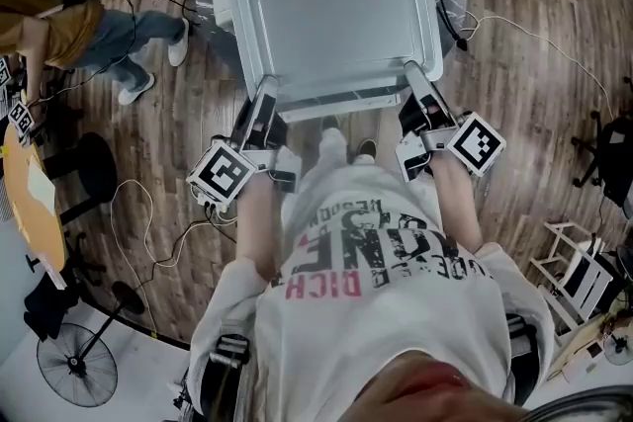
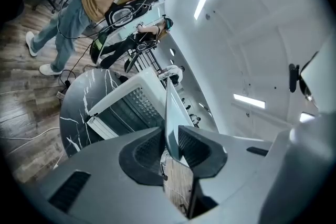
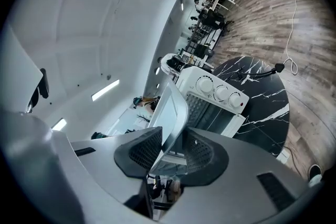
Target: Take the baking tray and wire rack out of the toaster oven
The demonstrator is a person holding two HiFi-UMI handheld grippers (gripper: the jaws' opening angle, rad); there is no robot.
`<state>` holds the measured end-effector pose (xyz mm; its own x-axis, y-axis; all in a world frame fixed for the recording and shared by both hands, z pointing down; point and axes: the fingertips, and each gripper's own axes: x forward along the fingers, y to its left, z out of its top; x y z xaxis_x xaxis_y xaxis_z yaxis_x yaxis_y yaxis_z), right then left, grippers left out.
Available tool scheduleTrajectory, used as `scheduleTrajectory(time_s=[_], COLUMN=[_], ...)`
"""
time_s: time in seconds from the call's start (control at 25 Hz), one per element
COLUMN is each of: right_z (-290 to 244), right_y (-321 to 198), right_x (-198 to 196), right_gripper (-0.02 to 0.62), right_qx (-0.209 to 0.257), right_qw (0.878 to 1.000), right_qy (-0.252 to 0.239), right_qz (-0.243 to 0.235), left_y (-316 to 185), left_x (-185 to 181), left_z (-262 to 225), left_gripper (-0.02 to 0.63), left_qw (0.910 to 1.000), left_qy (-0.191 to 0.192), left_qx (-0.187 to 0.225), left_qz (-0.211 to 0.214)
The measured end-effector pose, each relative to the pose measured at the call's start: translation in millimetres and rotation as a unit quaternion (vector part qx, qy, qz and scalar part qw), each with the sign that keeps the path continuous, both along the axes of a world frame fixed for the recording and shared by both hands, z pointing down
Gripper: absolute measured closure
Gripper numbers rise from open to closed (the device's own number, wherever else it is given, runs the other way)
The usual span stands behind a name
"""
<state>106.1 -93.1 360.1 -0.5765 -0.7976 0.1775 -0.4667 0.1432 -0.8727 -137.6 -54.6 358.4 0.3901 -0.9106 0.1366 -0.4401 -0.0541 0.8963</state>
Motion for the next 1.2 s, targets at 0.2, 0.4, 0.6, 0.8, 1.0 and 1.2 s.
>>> scheduleTrajectory(time_s=[0.2, 0.4, 0.6, 0.8, 1.0, 1.2], right_z=[6.0, 1.1, -2.7, -1.8, -4.0, -1.4], right_y=[-13.0, -19.0, -30.2, -45.0, -49.0, -67.6], right_x=[-3.3, -4.3, -10.3, -13.5, -13.7, -17.8], right_gripper=[0.485, 0.485, 0.483, 0.483, 0.483, 0.483], right_qx=[-0.018, -0.019, -0.01, -0.011, -0.008, -0.012], right_qw=[1.0, 1.0, 1.0, 1.0, 1.0, 1.0], right_qy=[-0.007, -0.009, -0.009, -0.015, -0.014, -0.011], right_qz=[0.009, 0.012, 0.012, 0.018, 0.02, 0.022], left_y=[-12.5, -19.8, -33.0, -47.6, -52.6, -72.5], left_x=[-4.8, -7.6, -13.6, -18.2, -17.8, -23.8], left_z=[7.8, 5.5, 6.0, 11.0, 7.0, 7.3], left_gripper=[0.518, 0.515, 0.517, 0.517, 0.517, 0.515], left_qw=[0.9997, 0.9995, 0.9992, 0.9991, 0.9991, 0.9991], left_qy=[0.015, 0.008, 0.015, 0.007, 0.008, -0.005], left_qx=[-0.019, -0.03, -0.036, -0.042, -0.042, -0.041], left_qz=[0.003, 0.005, 0.005, 0.006, 0.005, 0.008])
